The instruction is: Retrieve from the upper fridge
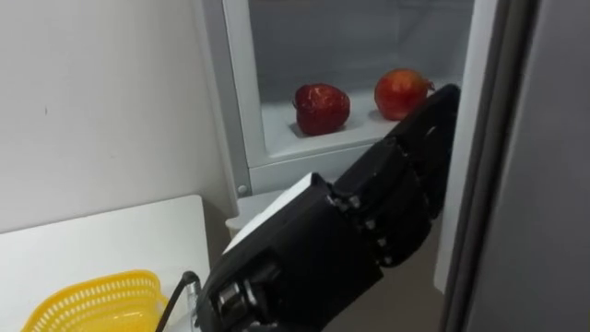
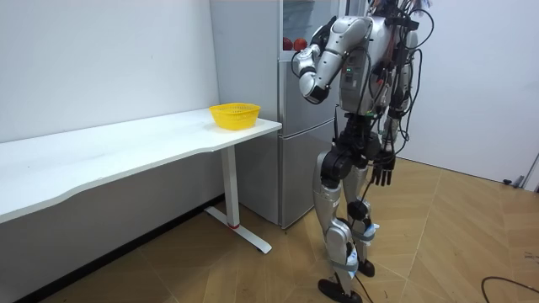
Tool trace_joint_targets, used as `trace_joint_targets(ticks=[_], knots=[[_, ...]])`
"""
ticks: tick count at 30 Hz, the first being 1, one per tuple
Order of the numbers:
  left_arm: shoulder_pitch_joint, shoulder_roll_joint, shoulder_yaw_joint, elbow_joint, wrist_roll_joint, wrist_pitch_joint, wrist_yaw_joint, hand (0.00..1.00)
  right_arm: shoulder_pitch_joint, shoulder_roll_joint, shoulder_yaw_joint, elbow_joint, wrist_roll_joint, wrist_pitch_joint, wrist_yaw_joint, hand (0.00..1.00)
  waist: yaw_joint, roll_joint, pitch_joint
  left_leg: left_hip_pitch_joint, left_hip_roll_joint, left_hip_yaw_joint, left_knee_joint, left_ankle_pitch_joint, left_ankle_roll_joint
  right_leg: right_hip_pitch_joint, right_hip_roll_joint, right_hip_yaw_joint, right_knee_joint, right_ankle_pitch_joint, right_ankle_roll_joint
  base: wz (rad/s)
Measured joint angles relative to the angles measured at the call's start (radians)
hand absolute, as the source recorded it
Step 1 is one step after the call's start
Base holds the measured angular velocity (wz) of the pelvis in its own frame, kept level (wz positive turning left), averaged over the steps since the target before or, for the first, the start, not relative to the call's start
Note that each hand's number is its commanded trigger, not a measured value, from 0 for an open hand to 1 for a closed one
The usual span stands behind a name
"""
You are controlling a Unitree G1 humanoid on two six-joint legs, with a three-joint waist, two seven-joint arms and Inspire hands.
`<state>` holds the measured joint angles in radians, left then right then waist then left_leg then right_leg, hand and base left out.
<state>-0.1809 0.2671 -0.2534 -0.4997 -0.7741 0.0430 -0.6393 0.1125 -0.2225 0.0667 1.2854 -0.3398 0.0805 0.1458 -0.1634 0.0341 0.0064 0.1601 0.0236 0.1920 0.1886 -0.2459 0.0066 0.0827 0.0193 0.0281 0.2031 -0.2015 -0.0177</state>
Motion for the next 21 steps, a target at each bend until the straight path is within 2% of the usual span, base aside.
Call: trace_joint_targets(ticks=[7, 21], knots=[[0.0, -0.001, -0.007, 0.0, -0.002, 0.0, -0.012, 0.0, 0.005, 0.0, 0.0, -0.004, 0.02, 0.002, 0.0, 0.0, -0.002, -0.003, -0.0022, 0.001, 0.0, 0.003, 0.0, 0.0, 0.0, 0.0, 0.0, 0.001, 0.0, 0.0, 0.0, 0.0], [0.0, -0.002, -0.008, 0.0, -0.004, 0.0, -0.006, 0.0, 0.007, -0.011, 0.0, -0.018, 0.022, 0.004, 0.005, 0.0, -0.004, 0.006, -0.008, 0.009, 0.002, 0.024, 0.0, 0.0, 0.0, 0.001, 0.002, 0.017, 0.002, 0.002, -0.002, -0.02]])
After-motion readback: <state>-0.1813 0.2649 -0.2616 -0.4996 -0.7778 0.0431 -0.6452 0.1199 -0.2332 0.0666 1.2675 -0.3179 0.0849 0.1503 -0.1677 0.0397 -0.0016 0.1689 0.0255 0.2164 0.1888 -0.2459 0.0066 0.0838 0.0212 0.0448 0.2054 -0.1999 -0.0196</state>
